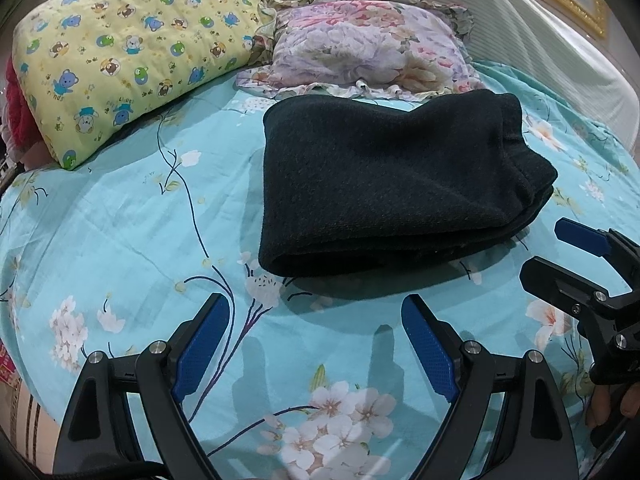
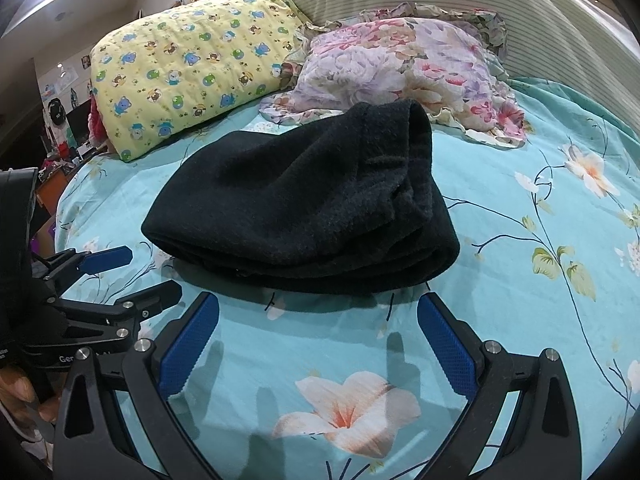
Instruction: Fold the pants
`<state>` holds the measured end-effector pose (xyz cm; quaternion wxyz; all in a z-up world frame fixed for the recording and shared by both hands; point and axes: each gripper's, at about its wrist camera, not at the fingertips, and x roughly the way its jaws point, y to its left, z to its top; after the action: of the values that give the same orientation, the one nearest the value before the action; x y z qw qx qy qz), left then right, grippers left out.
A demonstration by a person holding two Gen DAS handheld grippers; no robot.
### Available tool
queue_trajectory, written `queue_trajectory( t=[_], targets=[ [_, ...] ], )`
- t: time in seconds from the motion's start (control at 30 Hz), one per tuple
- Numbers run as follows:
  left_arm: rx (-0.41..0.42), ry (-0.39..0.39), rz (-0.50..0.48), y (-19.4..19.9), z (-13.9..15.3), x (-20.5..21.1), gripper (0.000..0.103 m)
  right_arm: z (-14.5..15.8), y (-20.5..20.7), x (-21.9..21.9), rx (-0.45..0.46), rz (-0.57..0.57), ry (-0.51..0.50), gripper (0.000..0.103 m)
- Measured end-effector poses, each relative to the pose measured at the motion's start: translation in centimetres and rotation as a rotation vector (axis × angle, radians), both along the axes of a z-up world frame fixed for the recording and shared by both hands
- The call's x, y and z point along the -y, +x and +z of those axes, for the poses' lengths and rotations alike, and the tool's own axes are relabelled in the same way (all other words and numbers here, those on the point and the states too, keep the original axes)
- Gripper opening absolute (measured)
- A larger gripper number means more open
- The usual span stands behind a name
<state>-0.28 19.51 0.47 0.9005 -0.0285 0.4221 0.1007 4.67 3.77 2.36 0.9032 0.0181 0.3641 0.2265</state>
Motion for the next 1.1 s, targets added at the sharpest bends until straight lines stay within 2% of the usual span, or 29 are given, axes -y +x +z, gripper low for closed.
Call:
queue_trajectory(
  t=[1.1],
  targets=[
    [0.012, 0.004, -0.016, 0.3, 0.7, 0.0, 0.089, 1.3, -0.1, -0.2, 0.039, 0.001, 0.005, 0.100]
  ],
)
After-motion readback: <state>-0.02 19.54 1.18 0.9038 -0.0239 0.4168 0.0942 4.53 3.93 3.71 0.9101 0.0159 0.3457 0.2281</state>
